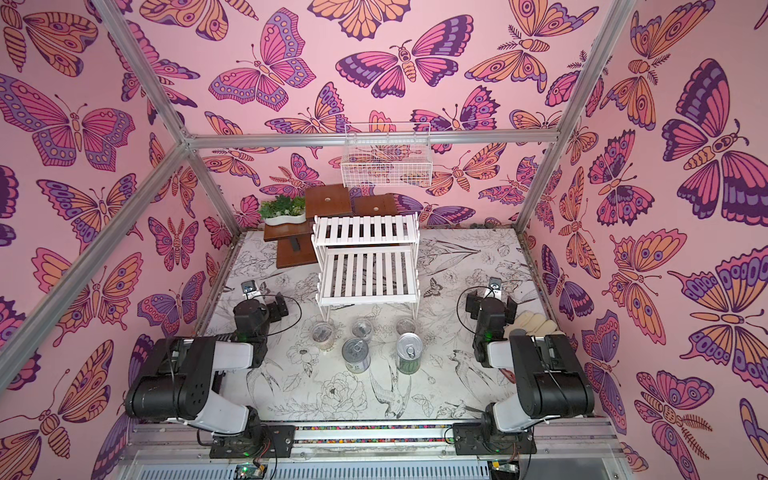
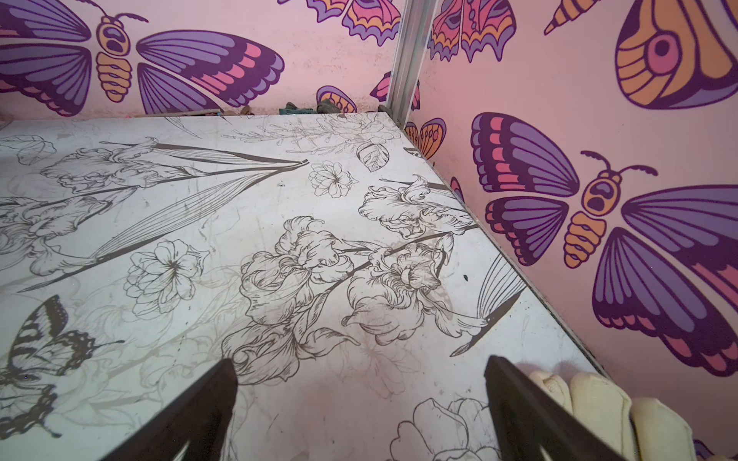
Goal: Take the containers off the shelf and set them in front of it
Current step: Reset both arms
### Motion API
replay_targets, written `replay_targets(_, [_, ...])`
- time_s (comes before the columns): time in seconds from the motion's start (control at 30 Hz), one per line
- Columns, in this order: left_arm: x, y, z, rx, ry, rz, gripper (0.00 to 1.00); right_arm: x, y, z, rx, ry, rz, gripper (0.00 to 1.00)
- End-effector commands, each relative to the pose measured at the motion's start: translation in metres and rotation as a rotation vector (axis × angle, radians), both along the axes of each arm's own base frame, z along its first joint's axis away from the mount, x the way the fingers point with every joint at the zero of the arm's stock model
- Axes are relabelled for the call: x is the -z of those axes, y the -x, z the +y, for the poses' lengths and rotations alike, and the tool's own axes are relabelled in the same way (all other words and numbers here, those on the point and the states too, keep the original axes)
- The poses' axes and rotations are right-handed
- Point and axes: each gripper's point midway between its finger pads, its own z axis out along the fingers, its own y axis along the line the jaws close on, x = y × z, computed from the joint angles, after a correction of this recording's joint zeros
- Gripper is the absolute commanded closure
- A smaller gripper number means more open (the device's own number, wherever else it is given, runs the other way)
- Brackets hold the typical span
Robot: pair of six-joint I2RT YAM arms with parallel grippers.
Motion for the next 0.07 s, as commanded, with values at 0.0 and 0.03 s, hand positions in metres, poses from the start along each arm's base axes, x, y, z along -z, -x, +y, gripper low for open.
replay_targets(0.0, [-0.0071, -0.0027, 0.0053, -0.027, 0.003, -0.025, 0.0, -0.0063, -0.002, -0.0018, 0.006, -0.014, -0.019, 0.01])
replay_targets(0.03, [-0.0076, -0.0029, 0.0053, -0.027, 0.003, -0.027, 0.0, -0.0068, -0.0013, -0.002, 0.006, -0.016, -0.027, 0.01])
